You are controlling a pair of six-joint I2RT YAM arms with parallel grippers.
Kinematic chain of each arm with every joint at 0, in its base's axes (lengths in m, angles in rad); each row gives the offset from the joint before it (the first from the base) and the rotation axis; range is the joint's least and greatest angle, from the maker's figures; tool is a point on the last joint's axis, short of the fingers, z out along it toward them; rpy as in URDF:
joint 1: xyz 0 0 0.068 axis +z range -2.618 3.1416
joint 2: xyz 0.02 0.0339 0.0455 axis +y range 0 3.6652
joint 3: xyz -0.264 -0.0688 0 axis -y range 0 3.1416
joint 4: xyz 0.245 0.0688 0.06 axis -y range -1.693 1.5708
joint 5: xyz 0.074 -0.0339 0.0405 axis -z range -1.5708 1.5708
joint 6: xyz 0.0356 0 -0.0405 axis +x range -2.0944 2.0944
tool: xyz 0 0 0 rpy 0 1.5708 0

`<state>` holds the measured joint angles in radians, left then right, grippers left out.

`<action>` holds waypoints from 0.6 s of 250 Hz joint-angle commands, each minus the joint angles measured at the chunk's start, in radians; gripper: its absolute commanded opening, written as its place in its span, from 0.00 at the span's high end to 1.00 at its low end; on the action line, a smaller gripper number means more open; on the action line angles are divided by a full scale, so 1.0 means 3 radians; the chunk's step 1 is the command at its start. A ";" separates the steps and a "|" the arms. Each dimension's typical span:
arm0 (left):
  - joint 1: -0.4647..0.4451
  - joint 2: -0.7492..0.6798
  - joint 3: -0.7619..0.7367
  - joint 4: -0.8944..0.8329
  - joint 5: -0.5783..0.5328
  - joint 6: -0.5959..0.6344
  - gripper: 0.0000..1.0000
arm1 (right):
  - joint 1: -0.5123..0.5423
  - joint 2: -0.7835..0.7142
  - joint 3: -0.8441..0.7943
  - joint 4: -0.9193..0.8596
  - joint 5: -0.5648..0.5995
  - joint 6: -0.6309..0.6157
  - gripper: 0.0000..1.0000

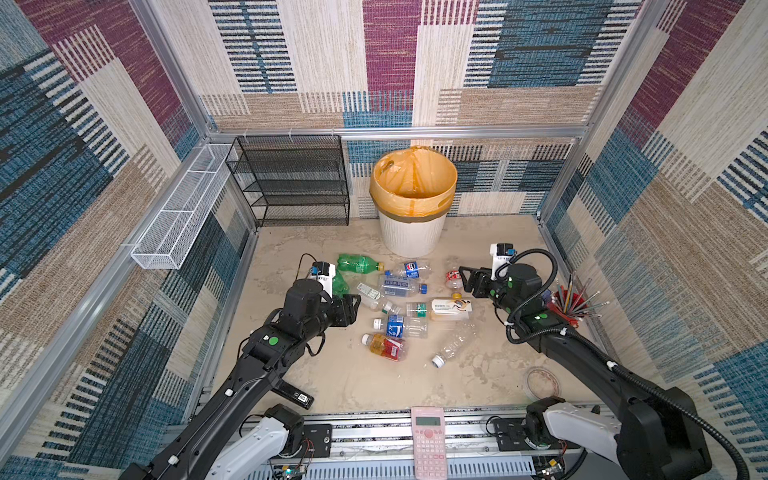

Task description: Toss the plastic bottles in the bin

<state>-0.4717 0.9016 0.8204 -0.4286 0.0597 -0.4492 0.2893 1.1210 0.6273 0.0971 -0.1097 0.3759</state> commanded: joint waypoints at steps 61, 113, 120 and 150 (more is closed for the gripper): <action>0.0001 0.0286 -0.0127 -0.0345 0.0022 -0.0257 0.41 | 0.0002 -0.0235 -0.0327 -0.0722 0.0033 0.0595 0.23; 0.0098 0.0718 0.0162 -0.0729 -0.0316 -0.0304 0.35 | 0.0002 -0.0364 -0.0416 -0.0898 0.0068 0.0679 0.23; 0.0152 0.0779 0.0213 -0.0760 -0.0322 -0.0337 0.35 | 0.0002 -0.0377 -0.0432 -0.0903 0.0064 0.0685 0.23; 0.0487 0.0953 0.0343 -0.0744 -0.0257 -0.0598 0.36 | 0.0002 -0.0443 -0.0480 -0.0885 0.0051 0.0690 0.21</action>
<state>-0.3965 1.1511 0.8871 -0.6174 0.0017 -0.5499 0.2893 1.0050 0.4934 -0.1654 -0.1009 0.5625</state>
